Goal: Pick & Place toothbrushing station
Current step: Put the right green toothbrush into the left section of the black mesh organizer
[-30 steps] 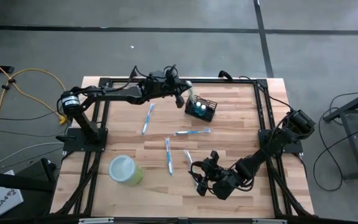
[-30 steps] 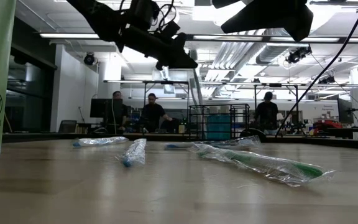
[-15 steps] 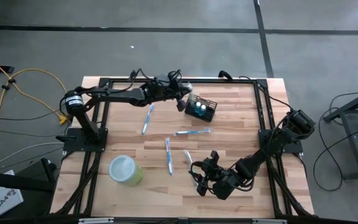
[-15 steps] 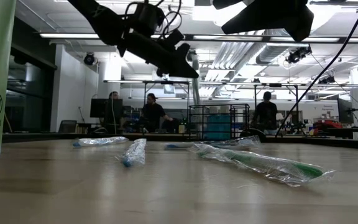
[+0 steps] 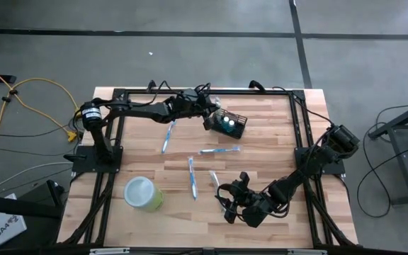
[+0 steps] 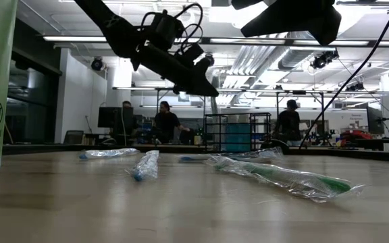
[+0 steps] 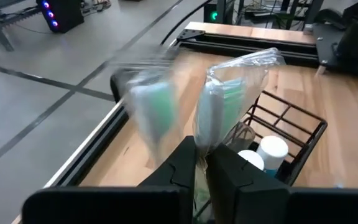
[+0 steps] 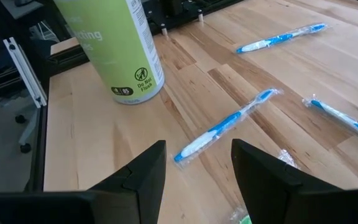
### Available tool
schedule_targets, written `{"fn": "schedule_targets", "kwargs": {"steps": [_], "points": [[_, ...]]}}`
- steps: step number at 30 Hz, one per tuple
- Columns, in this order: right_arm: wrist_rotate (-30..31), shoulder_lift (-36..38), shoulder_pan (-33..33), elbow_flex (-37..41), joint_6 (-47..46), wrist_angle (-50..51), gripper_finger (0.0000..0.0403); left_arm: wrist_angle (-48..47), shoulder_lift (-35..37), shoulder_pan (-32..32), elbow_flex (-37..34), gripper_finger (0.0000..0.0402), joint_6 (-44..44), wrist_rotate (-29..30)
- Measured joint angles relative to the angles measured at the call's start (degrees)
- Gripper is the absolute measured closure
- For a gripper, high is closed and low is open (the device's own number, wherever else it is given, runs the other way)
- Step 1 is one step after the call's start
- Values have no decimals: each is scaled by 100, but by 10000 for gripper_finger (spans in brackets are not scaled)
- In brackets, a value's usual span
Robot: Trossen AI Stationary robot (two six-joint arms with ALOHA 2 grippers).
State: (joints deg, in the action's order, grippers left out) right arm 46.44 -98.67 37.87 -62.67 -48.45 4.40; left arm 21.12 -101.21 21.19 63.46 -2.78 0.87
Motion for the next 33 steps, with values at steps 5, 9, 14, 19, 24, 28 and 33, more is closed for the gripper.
{"fn": "schedule_targets", "kwargs": {"steps": [5,9,14,19,24,28,33], "points": [[-11,0,0,0,2,-18,230,26,2,-2,0,356,71,-10],[-16,0,0,0,2,-26,230,30,6,14,0,332,135,-170],[-16,0,0,0,2,-28,230,54,9,13,0,313,117,-181],[-16,0,0,0,3,-30,230,62,11,-26,0,307,57,-178],[-18,0,0,0,5,-28,230,81,51,-117,0,306,-71,21],[-42,0,0,0,9,-28,230,38,55,-152,0,306,-130,100],[-57,0,2,0,9,-28,230,-182,56,-153,0,306,-175,233]]}}
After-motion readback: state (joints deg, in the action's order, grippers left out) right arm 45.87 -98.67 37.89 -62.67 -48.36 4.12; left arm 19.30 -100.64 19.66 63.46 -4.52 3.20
